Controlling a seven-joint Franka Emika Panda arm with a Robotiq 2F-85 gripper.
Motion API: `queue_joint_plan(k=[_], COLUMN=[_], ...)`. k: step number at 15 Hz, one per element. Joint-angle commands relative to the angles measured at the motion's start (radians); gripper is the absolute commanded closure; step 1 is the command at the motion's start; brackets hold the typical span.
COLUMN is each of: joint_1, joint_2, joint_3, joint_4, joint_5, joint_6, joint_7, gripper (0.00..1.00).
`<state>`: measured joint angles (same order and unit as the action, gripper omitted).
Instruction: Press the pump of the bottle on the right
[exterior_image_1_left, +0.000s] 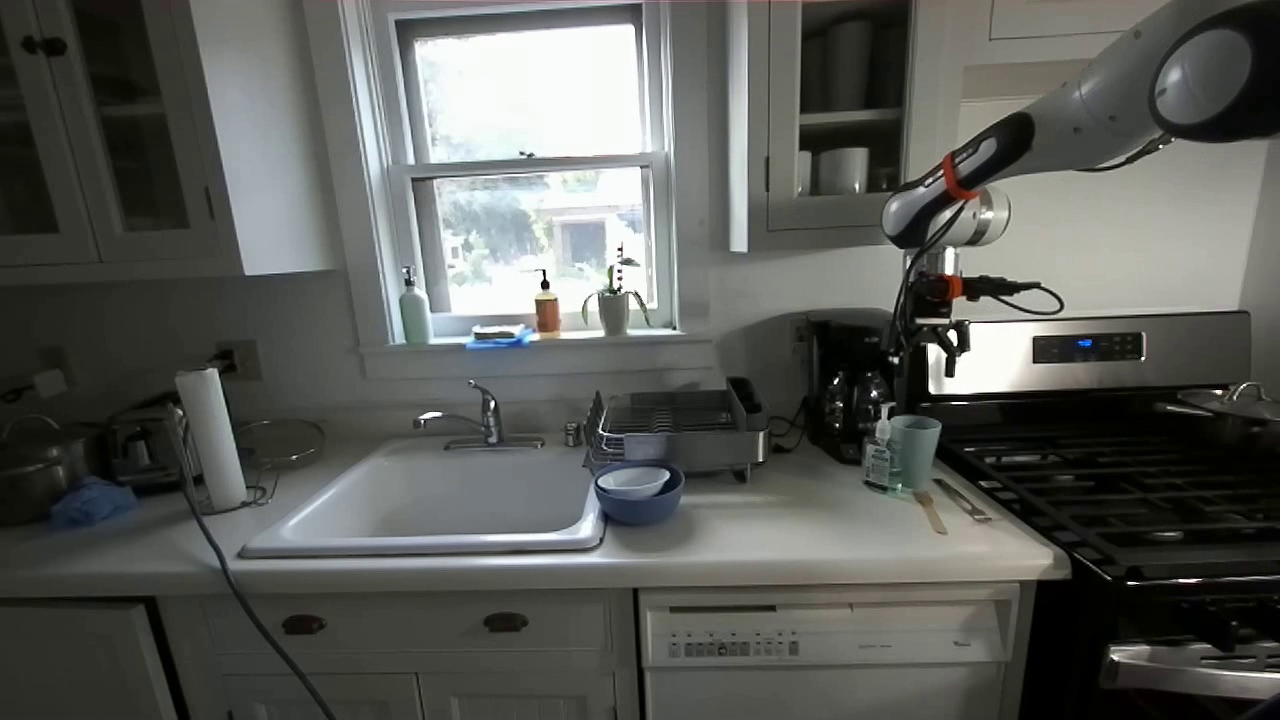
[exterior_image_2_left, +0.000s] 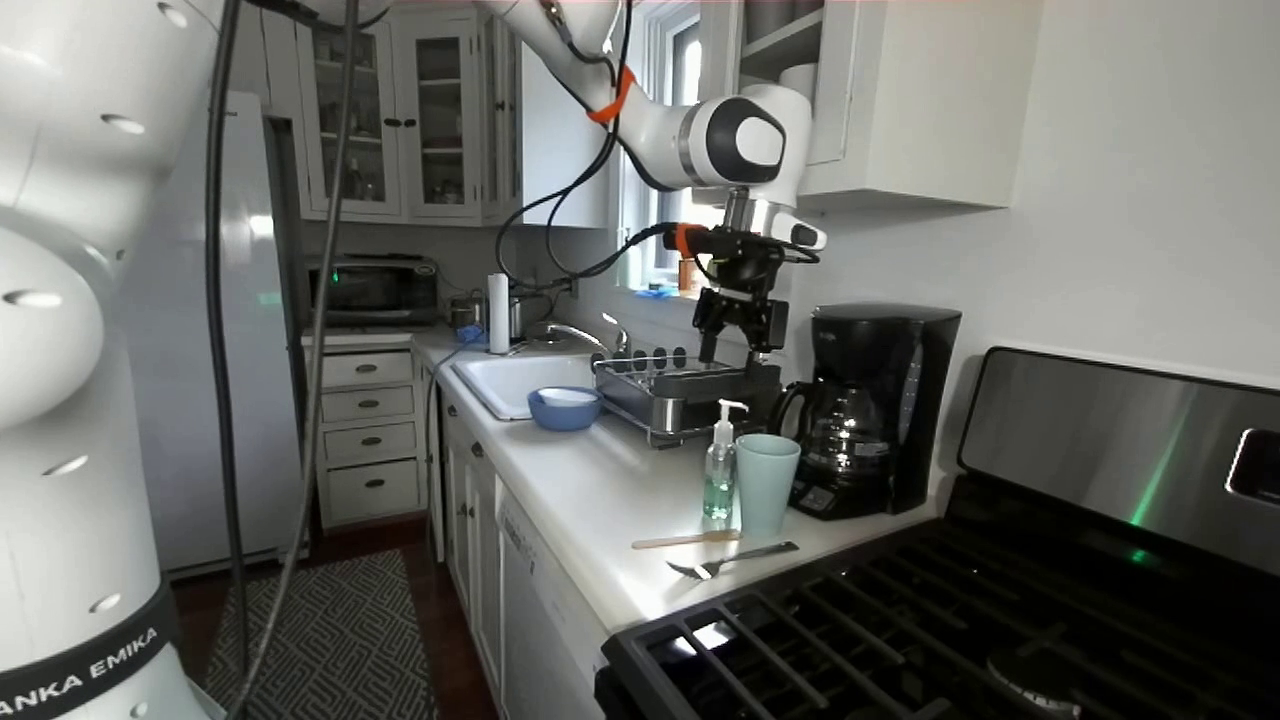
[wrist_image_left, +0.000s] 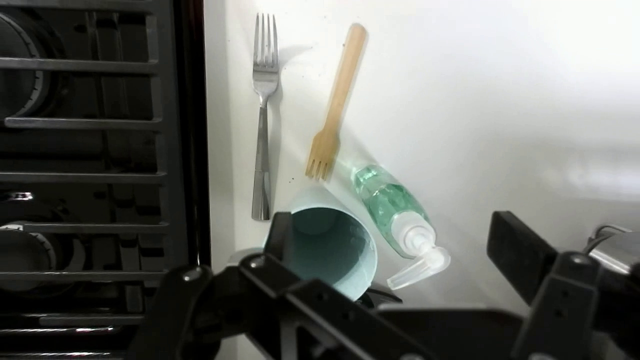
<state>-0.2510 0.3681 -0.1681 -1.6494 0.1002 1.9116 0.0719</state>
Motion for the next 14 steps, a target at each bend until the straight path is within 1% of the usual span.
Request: queue_joint_plan(k=[1, 5, 9, 10, 11, 14], joint_1=[-0.009, -0.006, 0.002, 0.008, 0.009, 0.009], joint_2=[-0.153, -0.298, -0.420, -0.334, -0.355, -0.349], joint_3=[-0.002, -0.013, -0.029, -0.030, -0.033, -0.033], joint_4=[-0.137, -0.248, -0.323, -0.239, -0.248, -0.248], joint_5=[0.045, 0.086, 0.125, 0.086, 0.086, 0.086], joint_6=[-0.004, 0.020, 0.041, 0.005, 0.003, 0.003], joint_7=[-0.052, -0.094, -0.148, -0.106, -0.109, -0.109], gripper=[0.00, 0.00, 0.00, 0.00, 0.00, 0.00])
